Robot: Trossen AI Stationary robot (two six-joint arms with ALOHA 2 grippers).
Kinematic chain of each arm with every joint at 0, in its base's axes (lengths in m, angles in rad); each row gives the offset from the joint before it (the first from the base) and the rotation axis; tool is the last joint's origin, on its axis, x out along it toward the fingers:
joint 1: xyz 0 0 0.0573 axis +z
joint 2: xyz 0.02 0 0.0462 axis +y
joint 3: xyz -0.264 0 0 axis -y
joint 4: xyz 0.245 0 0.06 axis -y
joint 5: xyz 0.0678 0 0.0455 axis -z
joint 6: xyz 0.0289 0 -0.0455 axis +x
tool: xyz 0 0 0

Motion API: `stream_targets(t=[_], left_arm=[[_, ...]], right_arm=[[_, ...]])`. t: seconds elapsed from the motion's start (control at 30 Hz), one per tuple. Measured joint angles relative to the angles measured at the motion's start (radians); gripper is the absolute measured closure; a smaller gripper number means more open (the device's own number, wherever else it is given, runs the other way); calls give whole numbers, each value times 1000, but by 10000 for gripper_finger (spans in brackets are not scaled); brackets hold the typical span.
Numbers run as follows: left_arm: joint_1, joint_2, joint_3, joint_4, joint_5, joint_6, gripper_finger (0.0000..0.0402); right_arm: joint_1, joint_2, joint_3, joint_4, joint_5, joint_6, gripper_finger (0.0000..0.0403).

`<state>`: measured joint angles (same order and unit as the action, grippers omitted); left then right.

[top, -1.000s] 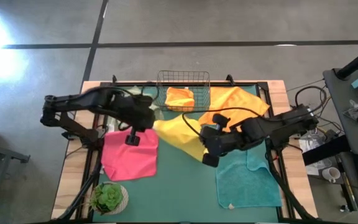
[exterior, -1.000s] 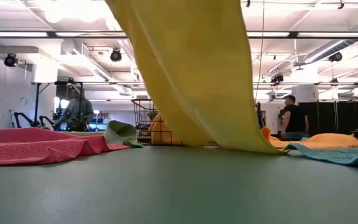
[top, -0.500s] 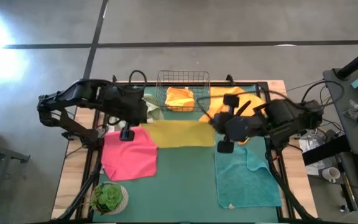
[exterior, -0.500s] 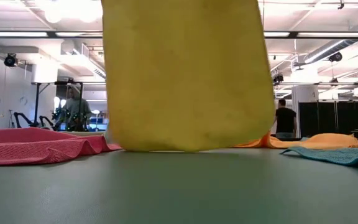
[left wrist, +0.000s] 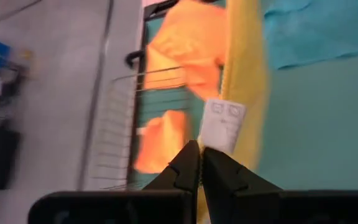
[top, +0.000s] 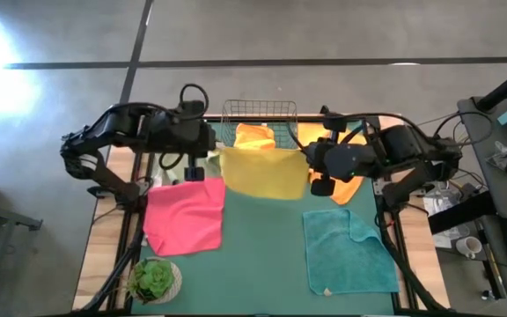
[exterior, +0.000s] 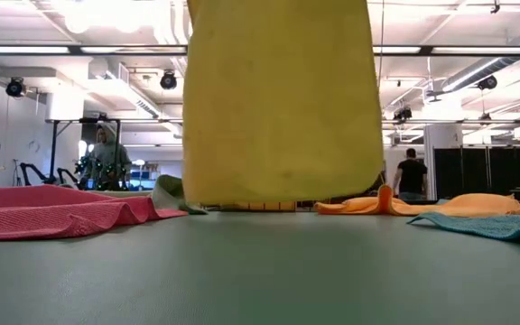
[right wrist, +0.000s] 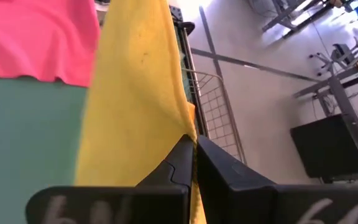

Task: Fold microfiber towels
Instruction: Fold the yellow microfiber towel

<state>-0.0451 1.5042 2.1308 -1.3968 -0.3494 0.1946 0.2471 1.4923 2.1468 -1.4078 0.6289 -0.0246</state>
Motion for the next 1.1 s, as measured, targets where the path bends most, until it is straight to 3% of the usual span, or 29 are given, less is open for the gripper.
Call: stream_targets(t=[0.3, 0.7, 0.87, 1.1], left_arm=[[-65, 7, -16, -12, 345, -279, 401], [-254, 79, -263, 10, 386, -424, 401], [-295, 86, -397, 109, 478, -468, 401], [-314, 84, -528, 261, 539, -532, 401]], right_arm=[[108, -2, -91, -22, -133, 308, 394], [310, -1, -391, 184, -167, 697, 394], [374, -1, -470, 308, -204, 846, 394], [426, -1, -638, 425, -217, 904, 394]])
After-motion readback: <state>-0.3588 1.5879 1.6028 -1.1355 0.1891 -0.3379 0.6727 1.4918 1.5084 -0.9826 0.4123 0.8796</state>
